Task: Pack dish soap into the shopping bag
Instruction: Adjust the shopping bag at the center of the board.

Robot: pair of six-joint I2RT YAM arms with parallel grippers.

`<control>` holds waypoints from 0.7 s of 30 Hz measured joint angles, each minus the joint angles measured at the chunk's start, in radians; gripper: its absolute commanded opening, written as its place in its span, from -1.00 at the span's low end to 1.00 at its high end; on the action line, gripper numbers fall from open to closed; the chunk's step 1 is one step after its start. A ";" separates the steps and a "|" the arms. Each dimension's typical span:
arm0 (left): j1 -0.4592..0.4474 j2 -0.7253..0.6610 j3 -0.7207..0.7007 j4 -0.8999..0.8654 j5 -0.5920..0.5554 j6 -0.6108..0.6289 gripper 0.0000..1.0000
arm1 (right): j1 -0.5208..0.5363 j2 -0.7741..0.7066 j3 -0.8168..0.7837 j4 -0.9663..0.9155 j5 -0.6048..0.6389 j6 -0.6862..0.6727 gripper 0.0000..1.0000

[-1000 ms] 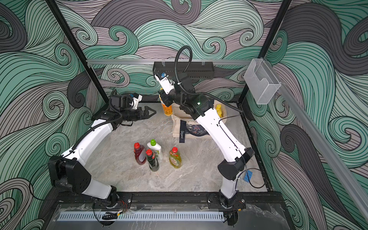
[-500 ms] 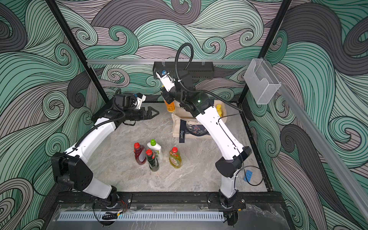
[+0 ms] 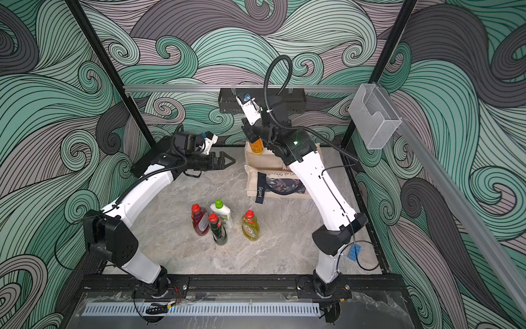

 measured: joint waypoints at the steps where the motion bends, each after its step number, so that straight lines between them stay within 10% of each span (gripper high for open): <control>1: -0.006 0.010 0.010 0.000 -0.003 0.000 0.97 | -0.006 -0.012 -0.011 0.002 0.006 0.000 -1.00; 21: -0.103 0.177 0.159 -0.001 -0.027 0.024 0.71 | -0.167 -0.140 -0.307 0.085 0.027 0.033 -1.00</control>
